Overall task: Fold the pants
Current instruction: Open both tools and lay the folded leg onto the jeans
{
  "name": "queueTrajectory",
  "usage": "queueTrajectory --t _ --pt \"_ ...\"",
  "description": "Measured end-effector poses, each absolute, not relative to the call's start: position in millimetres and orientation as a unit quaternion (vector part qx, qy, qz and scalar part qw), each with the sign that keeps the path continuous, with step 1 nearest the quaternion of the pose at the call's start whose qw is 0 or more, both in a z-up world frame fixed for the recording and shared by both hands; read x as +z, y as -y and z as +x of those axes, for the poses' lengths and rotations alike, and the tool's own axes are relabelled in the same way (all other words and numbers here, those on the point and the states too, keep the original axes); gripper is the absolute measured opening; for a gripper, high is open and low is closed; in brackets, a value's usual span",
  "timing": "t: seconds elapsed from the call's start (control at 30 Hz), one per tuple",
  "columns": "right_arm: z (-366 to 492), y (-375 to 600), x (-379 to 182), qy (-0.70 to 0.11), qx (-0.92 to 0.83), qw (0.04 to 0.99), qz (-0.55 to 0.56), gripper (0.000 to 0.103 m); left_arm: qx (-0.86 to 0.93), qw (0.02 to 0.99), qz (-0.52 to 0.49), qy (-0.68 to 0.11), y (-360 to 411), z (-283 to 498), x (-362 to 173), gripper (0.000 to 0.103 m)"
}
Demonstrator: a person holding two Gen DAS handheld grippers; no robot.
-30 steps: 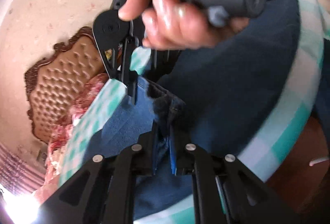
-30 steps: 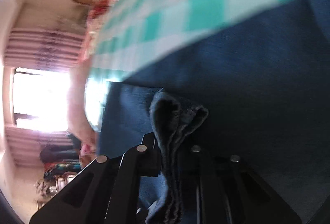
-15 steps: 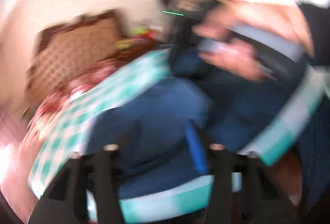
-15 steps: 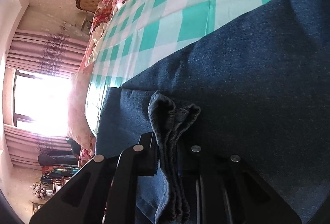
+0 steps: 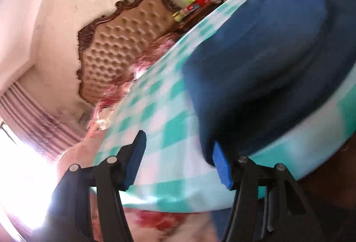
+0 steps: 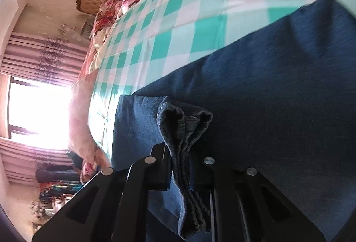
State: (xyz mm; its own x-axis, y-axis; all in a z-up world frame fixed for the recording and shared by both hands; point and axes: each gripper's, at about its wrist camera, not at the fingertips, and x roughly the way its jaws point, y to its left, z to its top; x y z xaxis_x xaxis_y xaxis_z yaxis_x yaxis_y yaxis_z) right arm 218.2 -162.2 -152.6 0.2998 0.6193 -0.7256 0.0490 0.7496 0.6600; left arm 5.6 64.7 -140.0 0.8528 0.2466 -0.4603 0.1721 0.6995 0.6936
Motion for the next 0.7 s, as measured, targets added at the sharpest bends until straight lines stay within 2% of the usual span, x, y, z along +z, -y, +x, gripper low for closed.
queueTrajectory --t 0.03,0.17,0.23,0.3,0.4,0.47,0.53,0.6,0.67,0.7 --pt "218 167 -154 -0.562 0.189 0.748 0.298 0.011 0.015 0.88 0.381 -0.281 -70 8 -140 0.069" --pt "222 173 -175 -0.579 0.174 0.742 0.291 0.012 0.009 0.857 0.446 -0.258 -65 3 -155 0.07" --pt "219 173 -180 -0.575 0.174 0.744 0.292 0.013 0.005 0.859 0.438 -0.266 -66 1 -152 0.071" --pt "214 176 -177 -0.568 0.176 0.751 0.287 0.022 -0.005 0.867 0.415 -0.275 -73 0 -144 0.076" --pt "203 191 -164 -0.559 0.157 0.769 0.269 0.042 -0.025 0.886 0.368 -0.283 -89 -13 -127 0.077" --pt "191 203 -142 -0.532 0.13 0.804 0.233 0.046 -0.019 0.902 0.325 -0.284 -95 -22 -113 0.076" --pt "175 199 -119 -0.494 0.132 0.843 0.168 0.046 -0.02 0.926 0.243 -0.289 -103 -18 -93 0.067" --pt "161 176 -107 -0.471 0.129 0.866 0.107 0.046 -0.054 0.943 0.117 -0.307 -108 7 -71 0.04" --pt "149 148 -105 -0.456 0.132 0.878 0.061 0.046 -0.087 0.939 0.049 -0.33 -99 36 -62 0.027" --pt "144 136 -107 -0.446 0.132 0.884 0.042 0.045 -0.116 0.933 0.029 -0.341 -90 49 -61 0.027"
